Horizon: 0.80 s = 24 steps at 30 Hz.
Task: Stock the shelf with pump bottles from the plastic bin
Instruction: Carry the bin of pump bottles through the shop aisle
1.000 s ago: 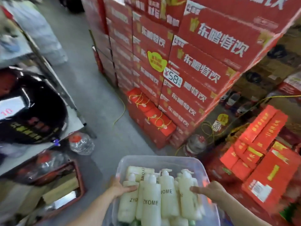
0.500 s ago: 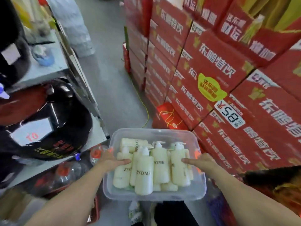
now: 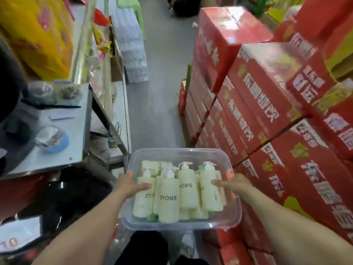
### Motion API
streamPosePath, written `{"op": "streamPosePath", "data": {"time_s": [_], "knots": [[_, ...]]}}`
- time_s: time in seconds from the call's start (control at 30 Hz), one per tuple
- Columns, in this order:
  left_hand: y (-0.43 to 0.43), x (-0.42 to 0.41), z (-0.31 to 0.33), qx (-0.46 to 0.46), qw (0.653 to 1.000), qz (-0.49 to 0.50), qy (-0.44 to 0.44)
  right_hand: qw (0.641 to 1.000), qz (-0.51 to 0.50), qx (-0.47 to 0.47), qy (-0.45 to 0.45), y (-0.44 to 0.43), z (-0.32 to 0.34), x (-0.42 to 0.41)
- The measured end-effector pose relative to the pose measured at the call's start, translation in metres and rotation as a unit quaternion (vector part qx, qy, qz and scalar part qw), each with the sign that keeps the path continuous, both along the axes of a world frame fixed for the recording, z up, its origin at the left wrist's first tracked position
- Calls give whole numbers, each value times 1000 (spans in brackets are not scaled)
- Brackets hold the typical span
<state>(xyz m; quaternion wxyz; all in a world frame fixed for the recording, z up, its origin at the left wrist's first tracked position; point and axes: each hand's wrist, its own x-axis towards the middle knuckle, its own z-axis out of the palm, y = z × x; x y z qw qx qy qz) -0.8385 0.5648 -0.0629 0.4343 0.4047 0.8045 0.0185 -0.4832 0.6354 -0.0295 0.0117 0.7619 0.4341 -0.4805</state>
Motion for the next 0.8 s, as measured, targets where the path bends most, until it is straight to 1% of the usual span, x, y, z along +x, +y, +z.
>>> {"op": "streamPosePath", "data": {"time_s": [0.1,0.33,0.4,0.47,0.6,0.63,0.73,0.77,0.8], "knots": [[66,-25,-11,-3,1000,14,0,1000,15,6,-10,80,-6,-23],[215,-90,-17,-20,998,33,-48,999,21,12,-21,237,-11,-93],[256,-110,-14,-10,998,37,-43,999,20,9,-24,281,-14,-112],[299,-133,-9,-22,999,30,-33,999,29,4,-23,326,-12,-132],[386,-171,-6,-10,999,49,-6,998,53,9,10,426,-16,-172],[404,-177,-3,-13,998,59,-4,998,58,12,16,453,-19,-181],[463,-200,2,-6,991,133,-8,996,88,0,28,537,-24,-212],[481,-211,-2,-4,989,151,-7,994,103,1,33,563,-22,-224],[499,-229,-20,6,984,178,-13,992,118,4,34,591,-17,-236]]}}
